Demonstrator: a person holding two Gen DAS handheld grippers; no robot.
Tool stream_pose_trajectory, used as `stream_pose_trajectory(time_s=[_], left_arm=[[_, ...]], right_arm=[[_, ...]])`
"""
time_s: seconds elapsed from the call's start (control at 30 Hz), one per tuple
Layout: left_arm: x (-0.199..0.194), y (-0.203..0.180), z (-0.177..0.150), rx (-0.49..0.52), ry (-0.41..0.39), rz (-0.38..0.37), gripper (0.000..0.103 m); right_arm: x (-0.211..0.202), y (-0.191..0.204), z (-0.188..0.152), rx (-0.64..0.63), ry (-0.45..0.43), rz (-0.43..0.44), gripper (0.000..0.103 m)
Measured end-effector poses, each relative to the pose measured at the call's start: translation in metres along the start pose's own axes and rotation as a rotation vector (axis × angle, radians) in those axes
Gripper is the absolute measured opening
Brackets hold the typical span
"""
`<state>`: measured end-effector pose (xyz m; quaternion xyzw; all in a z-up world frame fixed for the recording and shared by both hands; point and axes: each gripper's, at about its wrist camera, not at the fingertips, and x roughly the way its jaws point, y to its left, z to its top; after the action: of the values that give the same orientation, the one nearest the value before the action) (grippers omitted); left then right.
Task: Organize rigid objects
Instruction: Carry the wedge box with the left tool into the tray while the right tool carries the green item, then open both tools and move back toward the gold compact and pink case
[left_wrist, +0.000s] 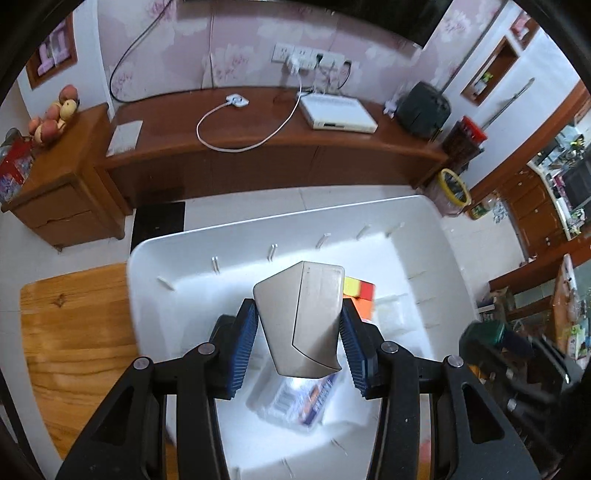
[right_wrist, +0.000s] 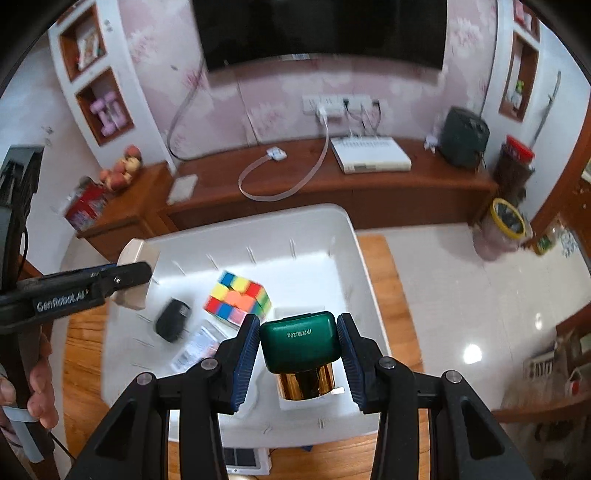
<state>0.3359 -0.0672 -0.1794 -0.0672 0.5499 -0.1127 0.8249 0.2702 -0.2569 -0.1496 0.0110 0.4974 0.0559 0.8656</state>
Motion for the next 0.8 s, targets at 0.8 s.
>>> stream_pose_trajectory(time_s=[0.8], left_arm=[[-0.006,0.002,-0.007,-0.09,0.047,0.027,0.08]], right_arm=[[0.015,0.006,-0.022,-0.004,0.055,-0.025,0.062]])
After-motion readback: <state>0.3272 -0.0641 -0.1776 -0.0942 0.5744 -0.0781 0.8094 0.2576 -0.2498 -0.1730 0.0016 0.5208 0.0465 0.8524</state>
